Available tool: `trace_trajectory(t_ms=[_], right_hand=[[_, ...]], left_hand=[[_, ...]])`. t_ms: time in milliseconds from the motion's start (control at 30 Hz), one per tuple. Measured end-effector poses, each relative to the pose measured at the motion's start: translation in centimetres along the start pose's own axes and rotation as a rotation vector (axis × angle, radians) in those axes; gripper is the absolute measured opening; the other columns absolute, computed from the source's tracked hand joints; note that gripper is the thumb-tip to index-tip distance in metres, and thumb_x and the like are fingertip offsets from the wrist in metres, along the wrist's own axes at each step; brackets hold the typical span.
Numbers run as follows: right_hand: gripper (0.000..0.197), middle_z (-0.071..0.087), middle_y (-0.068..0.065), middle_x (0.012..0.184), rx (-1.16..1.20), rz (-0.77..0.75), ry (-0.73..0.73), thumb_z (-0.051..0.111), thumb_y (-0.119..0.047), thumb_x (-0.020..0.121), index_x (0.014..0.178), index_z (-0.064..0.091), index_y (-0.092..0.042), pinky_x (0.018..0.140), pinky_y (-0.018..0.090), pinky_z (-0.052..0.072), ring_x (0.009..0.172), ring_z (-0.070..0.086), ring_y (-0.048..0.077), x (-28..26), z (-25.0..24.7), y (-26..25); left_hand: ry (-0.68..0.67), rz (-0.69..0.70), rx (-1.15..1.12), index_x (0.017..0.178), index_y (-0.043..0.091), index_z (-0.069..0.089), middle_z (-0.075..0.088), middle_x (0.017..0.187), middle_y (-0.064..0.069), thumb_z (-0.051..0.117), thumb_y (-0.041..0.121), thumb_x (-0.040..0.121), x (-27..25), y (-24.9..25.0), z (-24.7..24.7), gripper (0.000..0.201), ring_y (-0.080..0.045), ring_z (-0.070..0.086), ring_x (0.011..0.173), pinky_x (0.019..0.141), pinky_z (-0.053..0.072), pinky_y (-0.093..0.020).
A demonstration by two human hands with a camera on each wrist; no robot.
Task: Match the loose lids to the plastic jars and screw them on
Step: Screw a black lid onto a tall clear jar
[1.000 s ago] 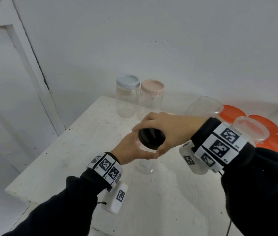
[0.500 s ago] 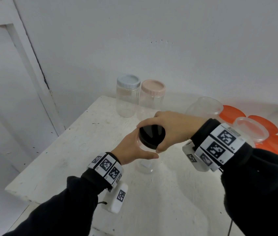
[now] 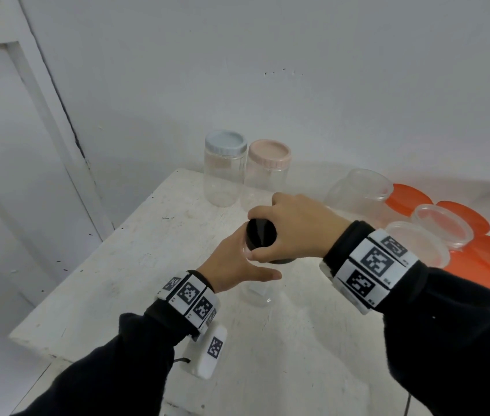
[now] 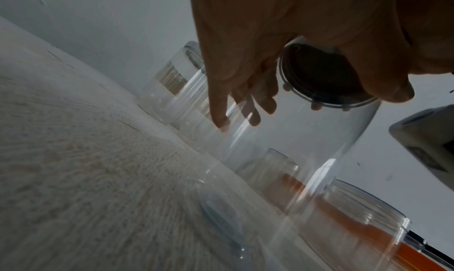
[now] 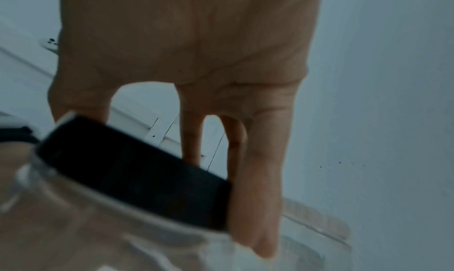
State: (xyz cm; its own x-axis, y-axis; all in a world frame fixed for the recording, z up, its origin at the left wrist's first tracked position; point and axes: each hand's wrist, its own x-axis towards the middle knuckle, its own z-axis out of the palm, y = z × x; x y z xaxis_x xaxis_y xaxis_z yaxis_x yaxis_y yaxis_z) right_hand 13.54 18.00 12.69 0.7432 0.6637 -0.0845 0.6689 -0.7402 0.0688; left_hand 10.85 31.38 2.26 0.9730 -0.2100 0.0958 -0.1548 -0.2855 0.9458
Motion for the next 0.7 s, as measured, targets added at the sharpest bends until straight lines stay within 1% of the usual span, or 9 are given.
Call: trace_trajectory(t_ms=[67,133,167,233,300,367,500,600,700], right_hand=[[0.07,0.05,-0.001,0.103,-0.018,0.003,-0.018,0.055,-0.069,0.074,0.133,0.042,-0.033,0.076,0.029,0.047,0.086,0.05,0.016,0.1,0.0,0.1],[0.078,0.044,-0.003,0.119,0.107,-0.036,-0.16,0.061,-0.064,0.074,0.141,0.029,-0.038,0.084,0.029,0.046,0.1,0.049,0.016,0.0,-0.6,0.7],[0.08,0.04,-0.005,0.123,0.153,-0.072,-0.21,0.065,-0.059,0.074,0.142,0.027,-0.04,0.087,0.028,0.046,0.105,0.048,0.015,0.0,-0.9,1.0],[0.075,0.041,-0.005,0.119,0.15,-0.116,-0.203,0.069,-0.053,0.074,0.138,0.033,-0.041,0.085,0.025,0.046,0.103,0.048,0.014,-0.1,-1.0,1.2],[0.07,0.045,-0.004,0.11,0.108,-0.098,-0.138,0.067,-0.057,0.073,0.135,0.039,-0.041,0.079,0.024,0.045,0.094,0.051,0.015,-0.2,-0.9,1.0],[0.069,0.047,-0.002,0.105,0.082,-0.079,-0.09,0.065,-0.06,0.073,0.134,0.041,-0.04,0.077,0.025,0.047,0.089,0.052,0.016,-0.4,-0.6,0.8],[0.07,0.048,0.0,0.103,0.084,-0.053,-0.043,0.062,-0.063,0.073,0.135,0.042,-0.038,0.078,0.03,0.05,0.086,0.054,0.018,-0.8,-0.1,0.5],[0.07,0.047,0.002,0.106,0.082,-0.028,-0.055,0.06,-0.063,0.074,0.138,0.04,-0.039,0.079,0.031,0.049,0.088,0.053,0.02,-1.0,0.0,0.4],[0.072,0.044,0.001,0.108,0.065,-0.014,-0.069,0.06,-0.063,0.075,0.14,0.038,-0.04,0.079,0.031,0.049,0.089,0.052,0.019,-1.0,0.0,0.4]], left_hand=[[-0.003,0.005,0.004,0.123,0.026,0.046,0.061,0.112,0.015,0.085,0.02,0.062,0.0,0.0,0.0,0.073,0.007,0.055,0.102,0.081,0.044,-0.009],[-0.007,0.003,0.011,0.123,0.03,0.045,0.06,0.113,0.015,0.086,0.021,0.062,0.0,-0.1,-0.1,0.074,0.007,0.054,0.104,0.083,0.044,-0.012],[-0.009,0.004,0.017,0.12,0.035,0.045,0.06,0.113,0.016,0.086,0.022,0.062,0.0,-0.1,-0.2,0.072,0.007,0.054,0.104,0.085,0.043,-0.013],[-0.009,0.006,0.022,0.113,0.042,0.044,0.059,0.111,0.016,0.085,0.023,0.062,0.0,-0.1,-0.2,0.068,0.007,0.053,0.103,0.086,0.043,-0.014],[-0.003,0.009,0.014,0.11,0.043,0.044,0.06,0.11,0.016,0.086,0.022,0.062,0.0,-0.1,-0.1,0.067,0.006,0.054,0.102,0.086,0.045,-0.015],[0.003,0.018,0.0,0.109,0.042,0.044,0.06,0.108,0.015,0.086,0.02,0.061,-0.1,-0.1,0.0,0.067,0.006,0.055,0.1,0.084,0.046,-0.015],[0.008,0.03,-0.019,0.113,0.036,0.046,0.061,0.108,0.013,0.086,0.03,0.055,-0.1,-0.1,0.2,0.071,0.002,0.056,0.1,0.083,0.047,-0.017],[-0.006,0.023,-0.016,0.119,0.032,0.045,0.06,0.109,0.015,0.087,0.024,0.06,-0.1,-0.2,0.2,0.073,0.005,0.056,0.1,0.081,0.046,-0.013],[-0.038,0.037,-0.01,0.125,0.033,0.041,0.059,0.115,0.017,0.087,0.027,0.06,-0.1,-0.1,-0.1,0.08,0.006,0.054,0.105,0.084,0.044,-0.013]])
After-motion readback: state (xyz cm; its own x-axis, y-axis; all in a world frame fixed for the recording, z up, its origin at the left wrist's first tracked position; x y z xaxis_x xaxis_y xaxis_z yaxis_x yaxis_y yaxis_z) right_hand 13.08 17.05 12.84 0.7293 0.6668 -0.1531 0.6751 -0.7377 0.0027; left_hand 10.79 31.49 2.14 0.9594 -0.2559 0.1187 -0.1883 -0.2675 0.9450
